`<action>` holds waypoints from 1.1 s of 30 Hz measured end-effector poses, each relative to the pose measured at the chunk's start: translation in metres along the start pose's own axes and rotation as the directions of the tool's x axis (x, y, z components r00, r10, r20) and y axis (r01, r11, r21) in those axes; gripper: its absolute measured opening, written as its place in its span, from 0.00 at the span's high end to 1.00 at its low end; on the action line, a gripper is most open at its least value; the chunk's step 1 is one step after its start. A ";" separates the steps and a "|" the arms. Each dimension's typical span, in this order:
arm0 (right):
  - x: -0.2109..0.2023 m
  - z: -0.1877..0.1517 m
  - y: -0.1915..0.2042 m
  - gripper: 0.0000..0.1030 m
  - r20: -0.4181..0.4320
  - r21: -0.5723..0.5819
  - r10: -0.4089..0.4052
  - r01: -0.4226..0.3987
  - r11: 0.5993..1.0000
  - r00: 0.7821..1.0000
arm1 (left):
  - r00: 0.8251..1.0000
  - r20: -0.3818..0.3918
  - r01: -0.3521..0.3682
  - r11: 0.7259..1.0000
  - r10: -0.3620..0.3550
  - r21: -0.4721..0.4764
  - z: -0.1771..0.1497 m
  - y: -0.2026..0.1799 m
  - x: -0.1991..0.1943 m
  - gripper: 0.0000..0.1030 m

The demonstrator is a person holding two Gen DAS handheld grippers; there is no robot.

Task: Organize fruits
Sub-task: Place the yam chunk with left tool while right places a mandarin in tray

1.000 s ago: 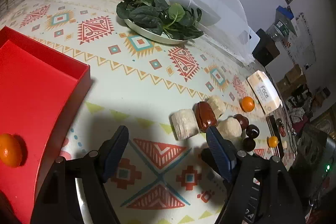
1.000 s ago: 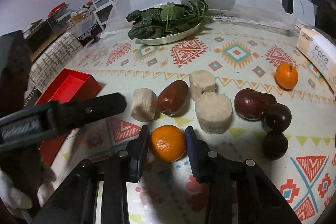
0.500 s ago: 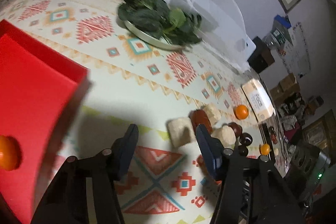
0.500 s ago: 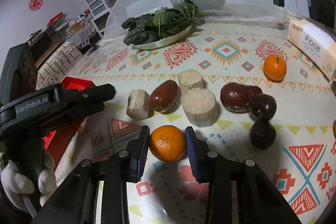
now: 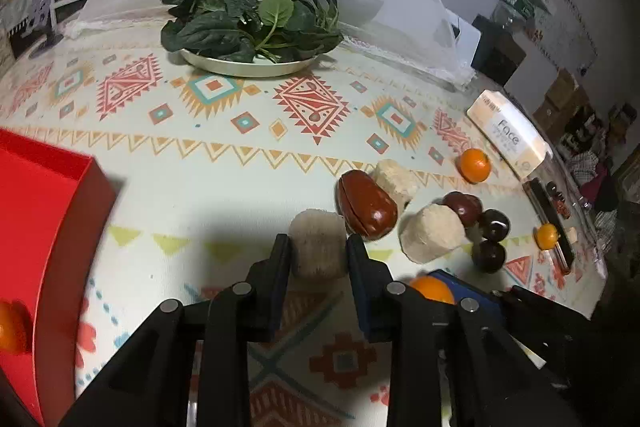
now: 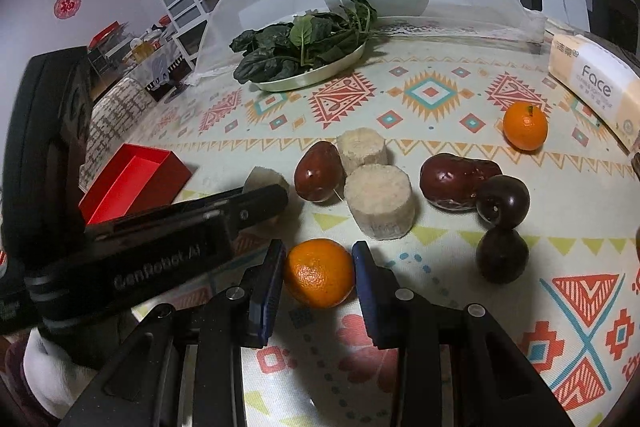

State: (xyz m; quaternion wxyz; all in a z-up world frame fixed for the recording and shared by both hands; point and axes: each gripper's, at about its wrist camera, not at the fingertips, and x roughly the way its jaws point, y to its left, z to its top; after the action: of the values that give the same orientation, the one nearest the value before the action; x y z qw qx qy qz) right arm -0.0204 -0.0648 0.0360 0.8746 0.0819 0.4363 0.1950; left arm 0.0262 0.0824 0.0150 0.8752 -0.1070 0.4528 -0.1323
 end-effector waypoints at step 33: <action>0.085 0.024 0.214 0.63 -0.167 -0.212 0.205 -0.238 0.948 0.964 | 0.971 0.169 -0.089 0.914 0.169 -0.397 -0.021 0.237 -0.157 0.72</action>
State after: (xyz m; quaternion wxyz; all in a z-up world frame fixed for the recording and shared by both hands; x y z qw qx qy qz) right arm -0.0124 0.1660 0.0553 0.8171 0.0145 0.4602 0.3470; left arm -0.0461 0.3558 0.0503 0.8847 -0.2599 0.3858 0.0292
